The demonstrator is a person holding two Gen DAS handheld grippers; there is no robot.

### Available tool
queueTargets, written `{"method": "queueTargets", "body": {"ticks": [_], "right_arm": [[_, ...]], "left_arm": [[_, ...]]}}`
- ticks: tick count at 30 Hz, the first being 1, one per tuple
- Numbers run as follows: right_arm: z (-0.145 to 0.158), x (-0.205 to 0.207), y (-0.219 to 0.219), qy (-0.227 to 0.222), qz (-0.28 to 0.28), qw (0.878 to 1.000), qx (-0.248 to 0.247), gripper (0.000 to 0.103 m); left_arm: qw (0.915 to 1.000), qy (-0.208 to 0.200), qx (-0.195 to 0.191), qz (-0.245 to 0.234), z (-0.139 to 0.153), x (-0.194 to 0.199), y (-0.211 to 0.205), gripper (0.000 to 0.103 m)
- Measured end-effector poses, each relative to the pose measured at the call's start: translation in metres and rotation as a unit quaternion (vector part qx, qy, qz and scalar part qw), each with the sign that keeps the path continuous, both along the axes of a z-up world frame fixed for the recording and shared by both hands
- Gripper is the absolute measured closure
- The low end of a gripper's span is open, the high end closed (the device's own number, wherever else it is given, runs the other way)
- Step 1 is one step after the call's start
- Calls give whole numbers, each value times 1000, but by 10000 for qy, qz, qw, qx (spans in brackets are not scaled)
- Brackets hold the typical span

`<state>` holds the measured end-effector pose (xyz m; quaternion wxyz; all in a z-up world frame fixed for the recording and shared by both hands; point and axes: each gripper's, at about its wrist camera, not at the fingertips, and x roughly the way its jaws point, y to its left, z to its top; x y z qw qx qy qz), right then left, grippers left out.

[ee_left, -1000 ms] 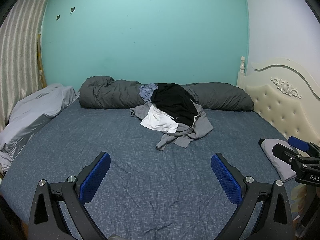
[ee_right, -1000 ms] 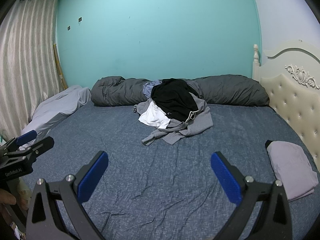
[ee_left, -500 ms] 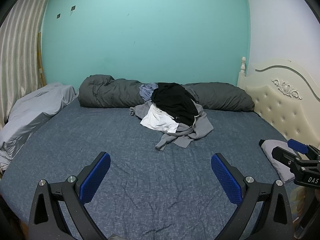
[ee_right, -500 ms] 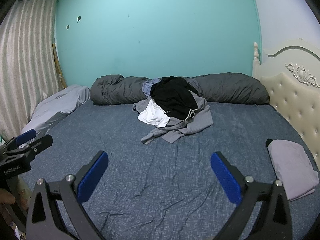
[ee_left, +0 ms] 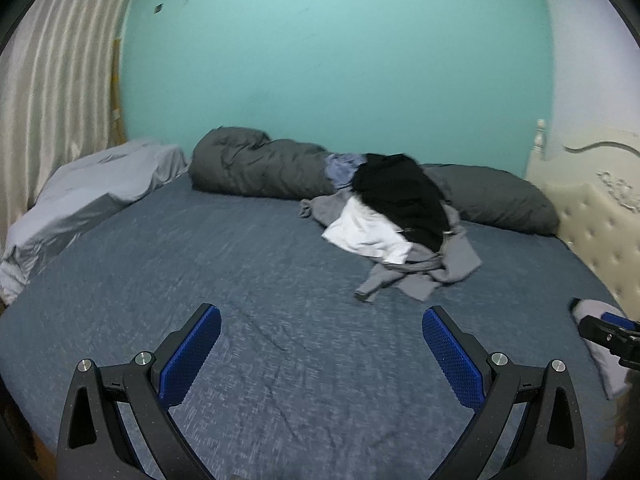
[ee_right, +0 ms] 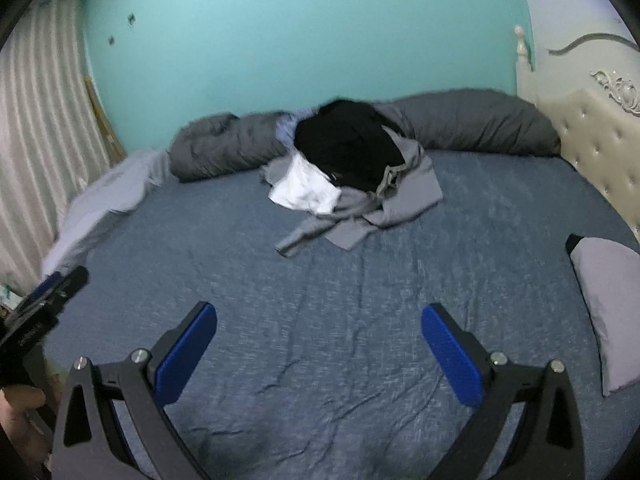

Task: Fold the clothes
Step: 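Reach the right gripper into the pile and grasp the black sweatshirt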

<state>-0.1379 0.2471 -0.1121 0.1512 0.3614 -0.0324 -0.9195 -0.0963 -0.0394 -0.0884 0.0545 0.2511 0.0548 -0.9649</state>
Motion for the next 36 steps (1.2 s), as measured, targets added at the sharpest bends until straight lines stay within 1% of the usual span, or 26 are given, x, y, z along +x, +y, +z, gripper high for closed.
{"method": "queueTargets", "body": {"ticks": [3,6,8,12,13,17,19,21,23,26,28,30,34,35,36], "right_arm": [[-24,-39,-4,-185,-18,9998,110,0],[-46,-85,-6,-353,36,9994,-16,0],[-58,-114,-7,-348,40,9994,-59,0],[-76,-166,-12,-46,132,9999,-38,0],[-81,-179,-15,-33,184,9998,-26,0],[-103,-234,-33,-235,364,9990,144,0],[-115,-264,-37,-341,383,9987,55,0],[-127,-292,-39,-371,288,9989,-37,0],[-135,-313,-42,-339,171,9993,-54,0],[-146,-347,-46,-225,57,9997,-83,0],[-155,-370,-51,-202,8,9998,15,0],[-163,-393,-50,-192,-124,9997,0,0],[-169,-423,-43,-176,-342,9989,-278,1],[-171,-430,-42,-207,-349,9986,-340,2],[-172,-437,-42,-238,-356,9983,-402,9]], "left_arm": [[9998,-88,89,123,-27,-28,-8,0],[9995,-188,139,205,-56,-57,-13,0],[9992,-252,176,243,-76,-74,-15,0],[9981,-425,261,351,-116,-104,-22,0],[9977,-478,292,387,-127,-111,-25,0],[9963,-662,317,451,-155,-129,-32,0],[9958,-717,347,447,-165,-137,-36,0],[9957,-728,367,435,-170,-141,-40,0],[9952,-752,397,484,-176,-144,-44,0],[9931,-836,557,598,-186,-147,-53,0],[9924,-850,621,644,-192,-147,-58,0],[9918,-851,665,682,-196,-148,-62,1],[9923,-768,697,673,-199,-147,-67,0],[9924,-757,706,667,-200,-147,-69,0],[9923,-755,713,671,-201,-147,-70,0]]}}
